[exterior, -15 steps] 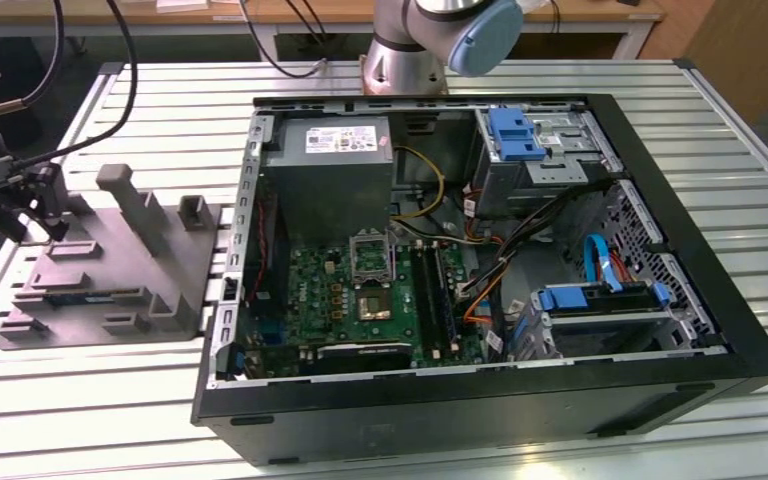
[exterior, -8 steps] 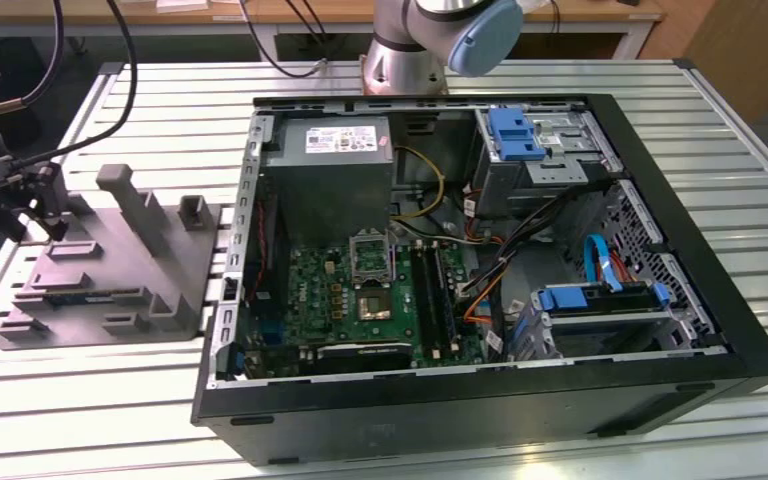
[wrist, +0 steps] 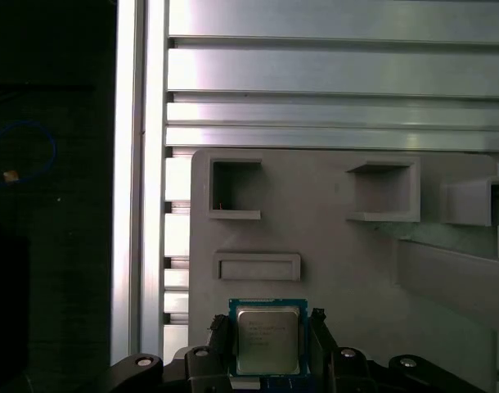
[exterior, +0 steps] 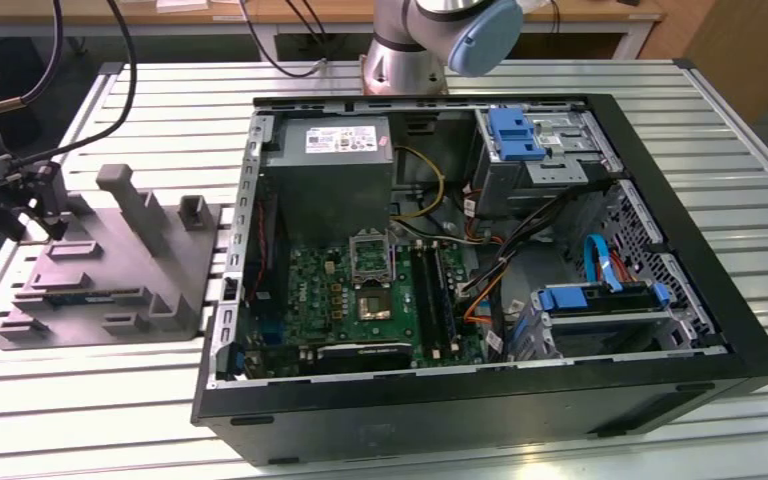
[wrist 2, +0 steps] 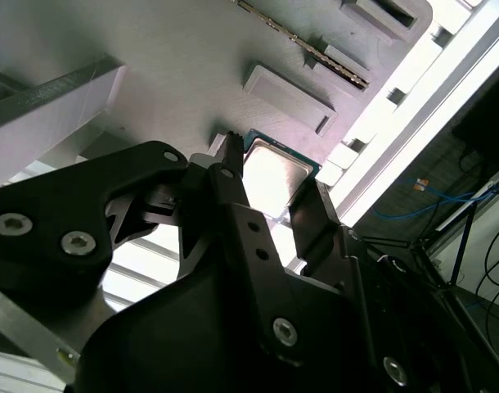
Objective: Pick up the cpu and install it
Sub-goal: 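Pick up the cpu and move it towards the insertion slot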
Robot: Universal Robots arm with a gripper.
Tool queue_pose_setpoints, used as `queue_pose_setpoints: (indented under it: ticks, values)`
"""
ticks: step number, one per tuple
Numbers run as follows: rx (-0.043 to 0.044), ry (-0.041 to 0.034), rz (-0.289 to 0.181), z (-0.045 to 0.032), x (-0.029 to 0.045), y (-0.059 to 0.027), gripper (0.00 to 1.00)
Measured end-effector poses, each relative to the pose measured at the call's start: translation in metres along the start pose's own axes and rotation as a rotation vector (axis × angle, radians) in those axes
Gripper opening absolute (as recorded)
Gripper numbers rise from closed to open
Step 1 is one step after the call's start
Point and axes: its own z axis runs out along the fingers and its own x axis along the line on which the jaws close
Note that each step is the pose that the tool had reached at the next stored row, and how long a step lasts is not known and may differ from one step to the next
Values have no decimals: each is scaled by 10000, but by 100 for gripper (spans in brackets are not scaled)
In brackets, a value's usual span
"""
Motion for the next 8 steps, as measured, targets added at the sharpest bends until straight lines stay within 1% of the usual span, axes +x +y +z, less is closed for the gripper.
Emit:
queue_pose_setpoints:
  ticks: [8]
  values:
    - [-1,0,0,-10,-1,0,47]
